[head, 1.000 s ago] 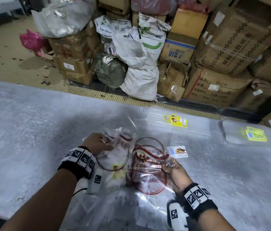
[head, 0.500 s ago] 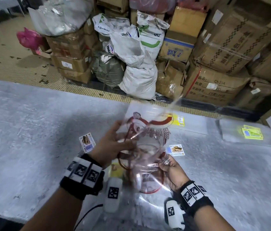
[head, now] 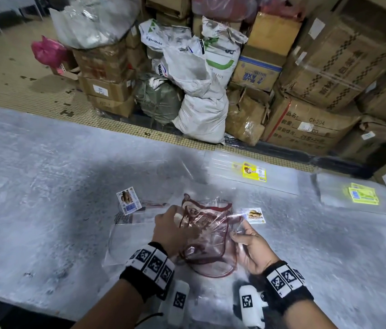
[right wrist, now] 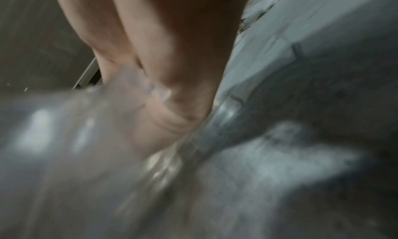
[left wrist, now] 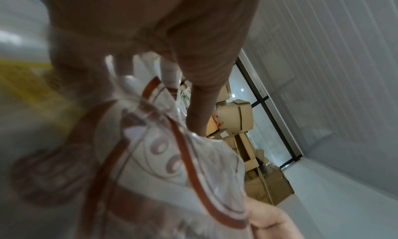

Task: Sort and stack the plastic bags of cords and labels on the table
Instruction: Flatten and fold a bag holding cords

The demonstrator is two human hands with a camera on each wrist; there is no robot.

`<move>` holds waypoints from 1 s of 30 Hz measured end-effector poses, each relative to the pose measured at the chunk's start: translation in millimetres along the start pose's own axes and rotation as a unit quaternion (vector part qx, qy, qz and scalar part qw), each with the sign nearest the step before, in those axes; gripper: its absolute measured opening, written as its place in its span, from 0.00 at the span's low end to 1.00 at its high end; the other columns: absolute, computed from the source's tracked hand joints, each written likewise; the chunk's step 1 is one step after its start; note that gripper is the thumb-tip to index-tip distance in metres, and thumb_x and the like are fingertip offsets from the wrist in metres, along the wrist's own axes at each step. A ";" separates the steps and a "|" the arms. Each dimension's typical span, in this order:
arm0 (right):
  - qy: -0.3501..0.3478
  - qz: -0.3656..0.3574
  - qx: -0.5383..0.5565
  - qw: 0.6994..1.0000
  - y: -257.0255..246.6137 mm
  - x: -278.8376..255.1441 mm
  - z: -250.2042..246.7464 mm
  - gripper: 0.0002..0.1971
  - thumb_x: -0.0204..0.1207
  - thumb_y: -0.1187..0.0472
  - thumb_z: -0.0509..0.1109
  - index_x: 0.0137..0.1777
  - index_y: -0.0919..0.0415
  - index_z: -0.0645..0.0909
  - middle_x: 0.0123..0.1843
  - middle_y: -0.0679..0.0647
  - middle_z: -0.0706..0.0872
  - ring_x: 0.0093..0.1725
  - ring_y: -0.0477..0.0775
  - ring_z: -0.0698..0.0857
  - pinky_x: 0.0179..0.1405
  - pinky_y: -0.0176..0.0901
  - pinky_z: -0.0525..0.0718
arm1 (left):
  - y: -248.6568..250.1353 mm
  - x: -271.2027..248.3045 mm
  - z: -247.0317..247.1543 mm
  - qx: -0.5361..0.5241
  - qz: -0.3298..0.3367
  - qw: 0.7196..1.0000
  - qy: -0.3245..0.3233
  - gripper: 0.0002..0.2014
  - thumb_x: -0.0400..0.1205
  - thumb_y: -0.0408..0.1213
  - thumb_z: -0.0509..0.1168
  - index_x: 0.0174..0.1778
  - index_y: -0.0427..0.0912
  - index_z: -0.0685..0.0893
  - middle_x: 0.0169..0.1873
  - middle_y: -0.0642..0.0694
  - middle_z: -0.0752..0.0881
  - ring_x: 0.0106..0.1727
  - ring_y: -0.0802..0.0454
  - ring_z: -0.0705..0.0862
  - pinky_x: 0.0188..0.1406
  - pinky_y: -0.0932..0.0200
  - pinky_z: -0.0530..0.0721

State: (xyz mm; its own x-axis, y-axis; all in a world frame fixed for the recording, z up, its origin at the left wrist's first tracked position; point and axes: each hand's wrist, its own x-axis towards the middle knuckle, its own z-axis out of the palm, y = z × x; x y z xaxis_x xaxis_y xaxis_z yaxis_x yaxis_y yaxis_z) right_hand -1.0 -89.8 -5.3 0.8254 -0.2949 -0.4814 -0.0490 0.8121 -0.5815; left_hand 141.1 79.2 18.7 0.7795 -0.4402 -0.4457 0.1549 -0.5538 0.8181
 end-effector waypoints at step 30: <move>0.108 0.032 -0.063 0.992 8.1 33.1 25.8 0.20 0.70 0.81 0.65 0.59 0.64 0.74 0.65 0.81 0.81 0.46 0.70 0.92 0.45 0.61 0.92 | -30.9 134.2 -141.6 0.298 -0.008 0.946 0.130 0.38 0.76 0.49 0.72 0.80 0.39 0.67 0.78 0.37 0.69 0.76 0.36 0.71 0.74 0.40 0.73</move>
State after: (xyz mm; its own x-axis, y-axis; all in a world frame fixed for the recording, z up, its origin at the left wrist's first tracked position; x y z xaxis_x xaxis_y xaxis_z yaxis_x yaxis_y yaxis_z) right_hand 40.5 -80.0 -9.0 0.6788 -0.3577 -0.6413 -0.1782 0.7669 -0.6165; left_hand 326.8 137.3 -15.0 0.9147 -0.2831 -0.2885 -0.1412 -0.8926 0.4281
